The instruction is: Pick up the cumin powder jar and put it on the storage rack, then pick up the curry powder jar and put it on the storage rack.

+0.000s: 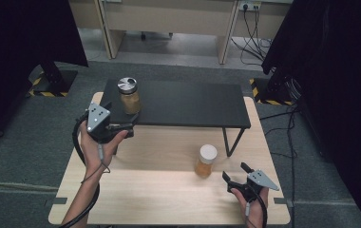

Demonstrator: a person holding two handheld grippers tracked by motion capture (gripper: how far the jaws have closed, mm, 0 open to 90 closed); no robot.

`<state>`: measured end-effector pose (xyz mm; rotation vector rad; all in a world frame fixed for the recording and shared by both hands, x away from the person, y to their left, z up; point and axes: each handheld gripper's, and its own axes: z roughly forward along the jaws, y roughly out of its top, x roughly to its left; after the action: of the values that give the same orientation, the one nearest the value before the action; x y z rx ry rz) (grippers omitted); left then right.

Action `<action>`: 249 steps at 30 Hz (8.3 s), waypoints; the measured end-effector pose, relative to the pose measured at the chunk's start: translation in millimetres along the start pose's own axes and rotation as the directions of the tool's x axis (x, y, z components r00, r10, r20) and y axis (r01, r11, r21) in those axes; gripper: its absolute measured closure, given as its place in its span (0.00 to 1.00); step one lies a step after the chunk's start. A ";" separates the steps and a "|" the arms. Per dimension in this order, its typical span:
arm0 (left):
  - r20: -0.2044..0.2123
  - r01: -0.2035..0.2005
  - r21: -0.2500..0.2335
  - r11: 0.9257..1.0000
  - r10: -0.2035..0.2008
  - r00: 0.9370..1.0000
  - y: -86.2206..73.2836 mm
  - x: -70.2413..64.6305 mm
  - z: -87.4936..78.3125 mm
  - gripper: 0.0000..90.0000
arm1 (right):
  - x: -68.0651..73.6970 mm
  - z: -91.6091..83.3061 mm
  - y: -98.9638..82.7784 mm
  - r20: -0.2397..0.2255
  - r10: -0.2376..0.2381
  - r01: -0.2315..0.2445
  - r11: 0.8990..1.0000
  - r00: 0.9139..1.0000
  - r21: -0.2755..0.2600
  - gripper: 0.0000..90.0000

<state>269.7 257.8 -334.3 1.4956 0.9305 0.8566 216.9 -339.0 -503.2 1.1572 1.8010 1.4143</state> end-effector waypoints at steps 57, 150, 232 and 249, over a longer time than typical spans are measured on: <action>-0.043 0.124 0.078 0.989 -0.120 0.992 -184.6 -43.9 -28.9 0.04 | 2.8 0.3 0.0 0.003 -0.027 0.027 1.000 1.000 0.000 0.12; -0.051 0.163 0.130 0.978 -0.158 0.986 -178.4 -44.0 -21.7 0.03 | 14.8 -3.6 22.1 -0.123 -0.079 0.067 0.992 0.989 -0.103 0.06; -0.033 0.164 0.134 0.977 -0.161 0.986 -178.1 -45.2 -21.2 0.03 | 14.0 52.7 50.5 -0.231 -0.117 0.087 0.987 0.966 -0.137 0.38; -0.033 0.163 0.135 0.977 -0.160 0.986 -177.8 -45.2 -20.8 0.03 | 9.8 11.9 100.1 -0.273 -0.091 0.052 0.988 0.958 -0.146 0.38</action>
<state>214.8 237.6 -509.5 1.5062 1.1310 0.7034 250.5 -318.1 -410.0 0.8470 1.8763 1.6983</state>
